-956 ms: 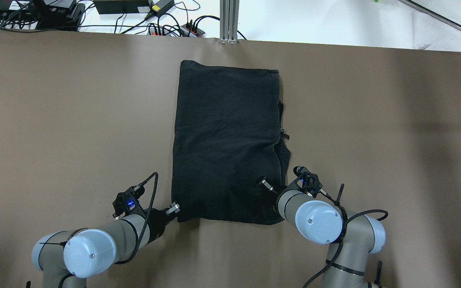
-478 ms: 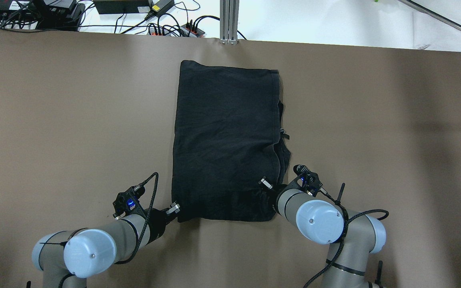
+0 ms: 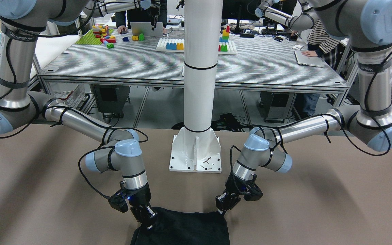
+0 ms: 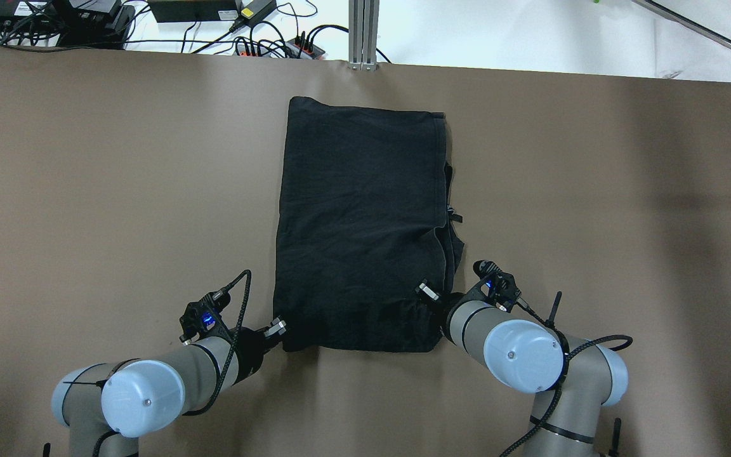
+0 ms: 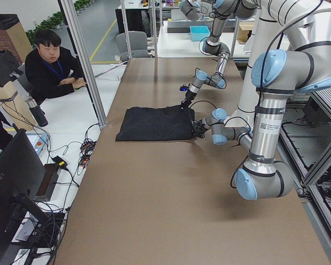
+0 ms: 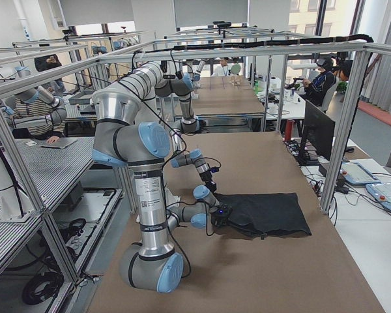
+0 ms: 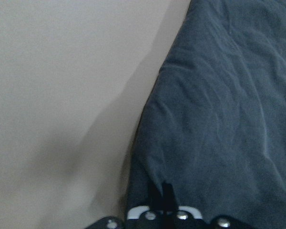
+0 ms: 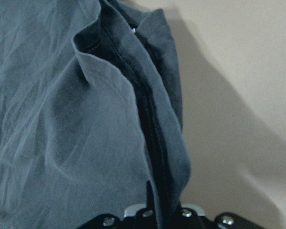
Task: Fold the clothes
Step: 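Grasp the near corners of the folded shirt with both grippers, then lift the near edge with both grippers and fold it away from the robot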
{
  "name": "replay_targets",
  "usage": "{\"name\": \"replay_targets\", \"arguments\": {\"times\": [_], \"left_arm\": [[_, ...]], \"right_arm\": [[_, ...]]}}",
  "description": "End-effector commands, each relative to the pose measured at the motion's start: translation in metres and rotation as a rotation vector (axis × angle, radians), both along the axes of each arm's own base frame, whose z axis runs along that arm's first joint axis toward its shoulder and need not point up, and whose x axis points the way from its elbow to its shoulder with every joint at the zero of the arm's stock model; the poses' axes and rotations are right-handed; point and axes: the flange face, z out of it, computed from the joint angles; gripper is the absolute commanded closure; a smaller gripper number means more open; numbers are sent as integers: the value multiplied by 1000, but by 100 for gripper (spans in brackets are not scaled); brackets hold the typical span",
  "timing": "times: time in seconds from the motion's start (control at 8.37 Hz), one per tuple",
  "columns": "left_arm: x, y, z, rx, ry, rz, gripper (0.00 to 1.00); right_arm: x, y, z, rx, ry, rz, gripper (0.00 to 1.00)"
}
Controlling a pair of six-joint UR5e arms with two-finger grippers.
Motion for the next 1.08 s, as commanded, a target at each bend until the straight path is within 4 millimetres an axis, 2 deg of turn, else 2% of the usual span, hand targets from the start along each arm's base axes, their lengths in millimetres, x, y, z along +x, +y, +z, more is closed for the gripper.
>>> {"name": "replay_targets", "arguments": {"times": [0.0,0.12,0.24,0.36,0.48,0.6,0.72,0.84,0.96], "left_arm": [[-1,-1,-1,0,3,0,100],[-2,-1,-3,0,6,1,100],[-10,0,-15,10,29,2,100],[-26,5,-34,27,59,29,100],[-42,13,-53,18,61,79,100],[-66,23,-73,13,70,107,100],[-104,39,-87,12,95,136,100],[-138,53,-102,15,131,174,100],[-156,58,-118,13,140,192,100]], "right_arm": [[2,1,0,1,-1,-1,100],[2,1,-1,2,-2,-1,100],[3,2,-3,3,-7,-3,100],[13,8,-17,17,-26,-17,100],[31,34,-30,79,-37,-77,100],[44,80,-37,98,-56,-156,100],[60,109,-50,97,-62,-201,100],[71,133,-72,99,-70,-239,100],[88,140,-91,101,-78,-247,100]]}}
